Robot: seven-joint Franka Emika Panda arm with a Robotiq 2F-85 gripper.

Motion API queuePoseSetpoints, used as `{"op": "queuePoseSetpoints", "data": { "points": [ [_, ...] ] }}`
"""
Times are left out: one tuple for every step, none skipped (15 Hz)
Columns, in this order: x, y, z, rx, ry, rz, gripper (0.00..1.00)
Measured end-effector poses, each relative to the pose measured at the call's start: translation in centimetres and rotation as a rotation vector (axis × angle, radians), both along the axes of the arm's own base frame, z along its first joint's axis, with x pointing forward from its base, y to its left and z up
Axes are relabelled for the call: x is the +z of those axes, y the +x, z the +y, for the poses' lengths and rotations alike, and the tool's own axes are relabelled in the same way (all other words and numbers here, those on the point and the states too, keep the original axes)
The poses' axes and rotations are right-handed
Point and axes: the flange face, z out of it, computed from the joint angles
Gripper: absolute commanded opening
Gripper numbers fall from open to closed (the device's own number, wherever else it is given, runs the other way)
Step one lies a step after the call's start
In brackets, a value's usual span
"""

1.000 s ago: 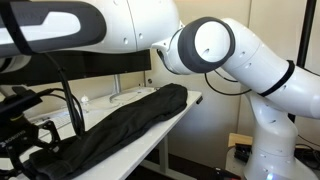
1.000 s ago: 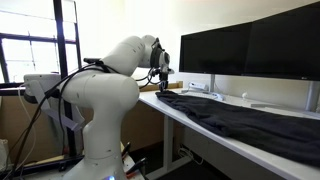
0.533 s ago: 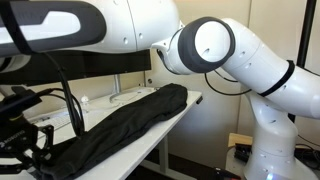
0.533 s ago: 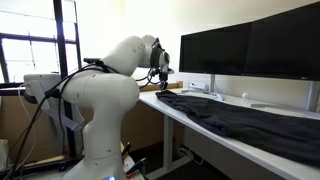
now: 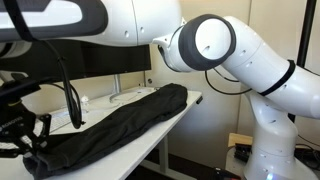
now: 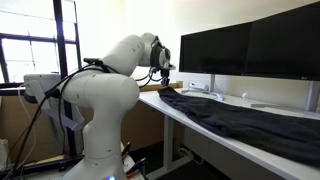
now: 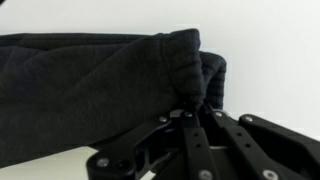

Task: Fold the trouser

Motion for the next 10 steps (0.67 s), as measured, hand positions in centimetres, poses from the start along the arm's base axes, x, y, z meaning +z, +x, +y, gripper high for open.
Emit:
{"op": "queuePoseSetpoints", "data": {
  "points": [
    [1.3, 0.2, -0.2, -0.003, 0.006, -0.024, 0.02],
    [2.7, 0.4, -0.4, -0.006, 0.012, -0.051, 0.02],
    [4.2, 0.5, -0.7, -0.009, 0.017, -0.08, 0.02],
    [5.7, 0.6, -0.9, -0.011, 0.021, -0.11, 0.02],
    [7.2, 0.7, -1.1, -0.012, 0.024, -0.14, 0.02],
    [8.7, 0.7, -1.4, -0.013, 0.027, -0.167, 0.02],
    [10.1, 0.7, -1.6, -0.013, 0.028, -0.194, 0.02],
    [11.3, 0.6, -1.9, -0.012, 0.031, -0.217, 0.02],
    [12.4, 0.5, -2.0, -0.009, 0.034, -0.237, 0.02],
    [13.4, 0.3, -2.1, -0.002, 0.037, -0.255, 0.02]
  ]
}}
